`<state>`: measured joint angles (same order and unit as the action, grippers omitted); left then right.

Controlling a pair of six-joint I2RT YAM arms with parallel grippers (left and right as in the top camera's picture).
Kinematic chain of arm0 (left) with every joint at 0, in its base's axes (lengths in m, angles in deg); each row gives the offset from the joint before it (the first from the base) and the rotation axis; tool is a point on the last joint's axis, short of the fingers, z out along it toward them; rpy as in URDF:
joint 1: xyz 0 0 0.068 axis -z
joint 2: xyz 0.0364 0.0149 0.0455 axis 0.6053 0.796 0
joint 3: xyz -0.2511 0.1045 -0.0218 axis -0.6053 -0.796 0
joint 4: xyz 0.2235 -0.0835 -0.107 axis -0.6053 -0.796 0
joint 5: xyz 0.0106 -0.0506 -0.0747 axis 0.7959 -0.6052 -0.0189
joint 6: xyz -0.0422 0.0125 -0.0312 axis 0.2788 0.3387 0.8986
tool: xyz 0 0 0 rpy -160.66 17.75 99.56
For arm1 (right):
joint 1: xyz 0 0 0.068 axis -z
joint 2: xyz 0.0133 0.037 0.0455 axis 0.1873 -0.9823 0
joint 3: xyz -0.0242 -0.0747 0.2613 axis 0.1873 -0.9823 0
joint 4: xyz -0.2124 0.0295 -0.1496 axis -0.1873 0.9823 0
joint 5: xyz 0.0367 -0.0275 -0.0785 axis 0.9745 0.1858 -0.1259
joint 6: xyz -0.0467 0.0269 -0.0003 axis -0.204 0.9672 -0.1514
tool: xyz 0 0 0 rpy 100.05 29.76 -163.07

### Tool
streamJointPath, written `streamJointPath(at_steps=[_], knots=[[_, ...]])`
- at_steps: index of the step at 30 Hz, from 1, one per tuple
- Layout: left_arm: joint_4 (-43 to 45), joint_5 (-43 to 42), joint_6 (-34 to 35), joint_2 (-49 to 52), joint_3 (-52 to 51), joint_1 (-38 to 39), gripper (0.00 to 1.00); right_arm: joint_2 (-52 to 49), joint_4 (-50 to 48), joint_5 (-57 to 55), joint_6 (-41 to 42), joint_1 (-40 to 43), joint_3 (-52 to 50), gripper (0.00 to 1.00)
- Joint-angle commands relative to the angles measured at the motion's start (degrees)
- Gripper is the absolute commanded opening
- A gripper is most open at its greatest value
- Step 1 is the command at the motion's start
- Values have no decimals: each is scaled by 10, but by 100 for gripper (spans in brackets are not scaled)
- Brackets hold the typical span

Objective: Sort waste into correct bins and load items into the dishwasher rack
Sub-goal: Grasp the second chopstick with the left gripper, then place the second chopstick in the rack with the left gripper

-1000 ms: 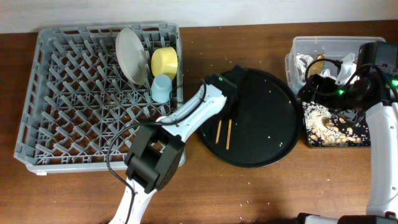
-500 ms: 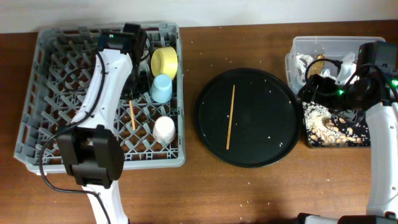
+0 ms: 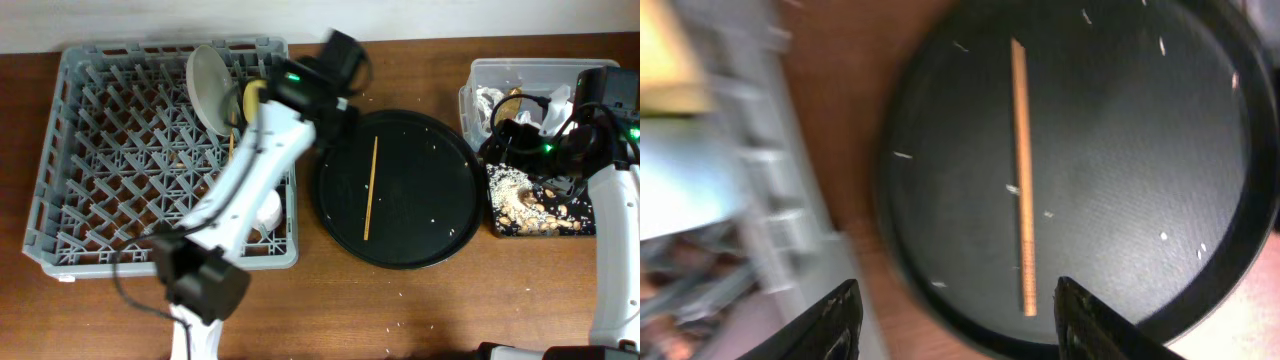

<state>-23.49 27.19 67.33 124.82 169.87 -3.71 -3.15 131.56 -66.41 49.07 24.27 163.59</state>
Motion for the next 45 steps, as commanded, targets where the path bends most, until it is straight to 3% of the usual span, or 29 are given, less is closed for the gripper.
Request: streamJointPath(at_steps=[1,7,11,15,17,22,25,28,29,32,35,38,39,40,41,45], knots=[[30,-10,51,106,-10,59,56,1,-1,-5,-2,1,3,98],[67,-15,55,224,-10,84,42,1,-1,-5,-2,1,3,99],[78,-15,55,236,-10,84,23,1,-1,-5,-2,1,3,98],[119,-12,55,237,-43,96,22,1,-1,-5,-2,1,3,98],[120,-13,55,237,-43,96,1,1,-1,-5,-2,1,3,98],[62,-2,31,211,19,84,0,1,-1,-5,-2,1,3,98],[-79,108,31,91,132,52,0,1,-1,-5,-2,1,3,98],[-202,201,77,-2,134,26,0,1,-1,-5,-2,1,3,98],[-210,205,55,-24,123,13,0,1,-1,-5,-2,1,3,98],[-210,213,35,-70,63,-54,0,1,-1,-5,-2,1,3,98],[-186,211,23,-70,-62,-147,0,1,-1,-5,-2,1,3,98],[18,155,-83,-70,-258,-199,0,1,-1,-5,-2,1,3,98],[43,155,-83,-70,-285,-205,9,1,-1,-5,-2,1,3,98],[50,155,-83,-70,-296,-210,36,1,-1,-5,-2,1,3,98],[50,155,-83,-70,-296,-210,43,1,-1,-5,-2,1,3,98],[-9,129,-83,-83,-251,-210,44,1,-1,-5,-2,1,3,98]])
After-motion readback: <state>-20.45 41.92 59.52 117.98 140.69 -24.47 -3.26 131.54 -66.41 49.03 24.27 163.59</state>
